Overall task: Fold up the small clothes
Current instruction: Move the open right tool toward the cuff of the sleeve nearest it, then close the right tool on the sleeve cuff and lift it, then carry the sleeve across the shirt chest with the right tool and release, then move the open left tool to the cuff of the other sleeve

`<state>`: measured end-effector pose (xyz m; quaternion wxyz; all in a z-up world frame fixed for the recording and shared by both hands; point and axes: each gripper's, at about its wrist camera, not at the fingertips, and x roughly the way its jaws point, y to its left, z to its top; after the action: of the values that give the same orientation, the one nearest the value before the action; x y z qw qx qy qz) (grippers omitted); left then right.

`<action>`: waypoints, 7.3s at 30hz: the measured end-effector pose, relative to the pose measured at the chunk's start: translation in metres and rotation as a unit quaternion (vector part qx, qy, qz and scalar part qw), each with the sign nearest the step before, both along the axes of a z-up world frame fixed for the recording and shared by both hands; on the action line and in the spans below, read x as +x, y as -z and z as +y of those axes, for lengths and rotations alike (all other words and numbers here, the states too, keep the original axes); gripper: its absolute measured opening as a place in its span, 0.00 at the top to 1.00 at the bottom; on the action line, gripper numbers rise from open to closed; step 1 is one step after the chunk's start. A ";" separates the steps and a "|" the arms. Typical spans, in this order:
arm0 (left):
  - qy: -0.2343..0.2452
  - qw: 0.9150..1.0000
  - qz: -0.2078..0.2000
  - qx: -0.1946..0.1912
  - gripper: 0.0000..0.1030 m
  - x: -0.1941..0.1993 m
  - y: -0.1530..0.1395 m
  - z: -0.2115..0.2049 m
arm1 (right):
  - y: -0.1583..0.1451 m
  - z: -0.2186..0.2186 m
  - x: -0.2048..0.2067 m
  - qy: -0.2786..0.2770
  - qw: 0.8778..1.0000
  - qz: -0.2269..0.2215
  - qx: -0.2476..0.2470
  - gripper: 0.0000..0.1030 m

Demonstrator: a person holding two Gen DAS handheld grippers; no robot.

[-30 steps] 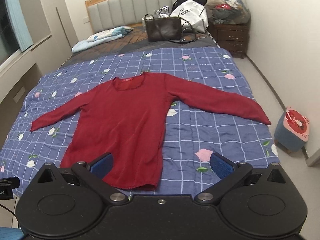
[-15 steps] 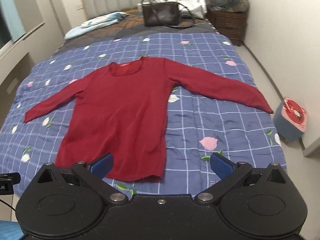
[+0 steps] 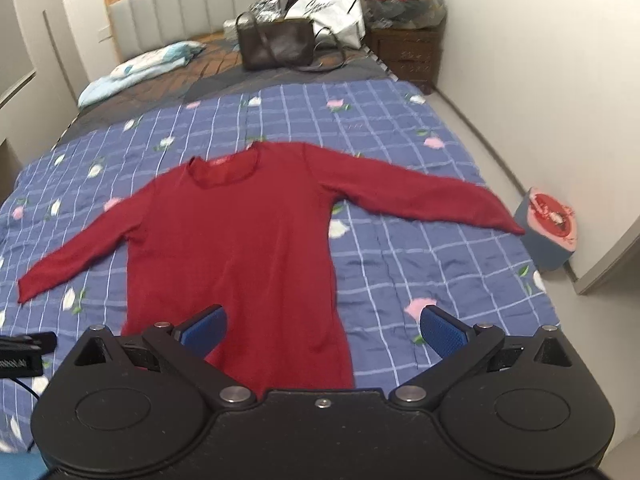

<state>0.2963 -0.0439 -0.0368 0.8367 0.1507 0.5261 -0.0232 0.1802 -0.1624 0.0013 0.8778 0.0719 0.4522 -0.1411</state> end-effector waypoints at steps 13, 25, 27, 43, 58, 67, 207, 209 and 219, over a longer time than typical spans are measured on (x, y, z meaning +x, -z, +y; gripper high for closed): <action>0.046 0.998 0.023 -0.034 0.00 0.025 0.008 -0.002 | 0.007 0.012 -0.004 0.077 0.997 0.011 0.017 0.00; 0.023 0.999 0.038 0.000 0.00 0.040 0.015 -0.029 | 0.032 -0.027 0.025 0.072 0.996 0.031 0.052 0.00; 0.019 0.999 0.043 -0.001 0.00 0.045 0.016 -0.038 | 0.036 -0.036 0.031 0.065 0.995 0.040 0.056 0.00; 0.035 0.993 0.108 0.028 0.00 0.070 0.061 -0.150 | 0.080 -0.121 0.058 0.049 0.990 0.109 0.075 0.00; 0.019 0.987 0.155 0.043 0.00 0.097 0.107 -0.233 | 0.129 -0.218 0.090 0.074 0.978 0.162 0.106 0.00; 0.006 0.985 0.165 0.054 0.00 0.111 0.120 -0.256 | 0.155 -0.249 0.117 0.070 0.974 0.184 0.108 0.00; -0.230 0.967 0.100 -0.038 0.00 -0.025 0.050 0.098 | 0.103 0.054 0.018 -0.184 0.977 0.087 0.058 0.01; -0.254 0.962 0.091 -0.036 0.00 -0.044 0.043 0.106 | 0.111 0.046 0.012 -0.181 0.977 0.098 0.063 0.01; -0.364 0.925 0.098 -0.044 0.00 -0.122 0.024 0.157 | 0.134 0.039 -0.002 -0.186 0.971 0.131 0.070 0.01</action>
<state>0.1748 0.1127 -0.0612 0.7377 -0.0910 0.6225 0.2449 0.1781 -0.1231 -0.1324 0.8147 0.0290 0.5772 0.0483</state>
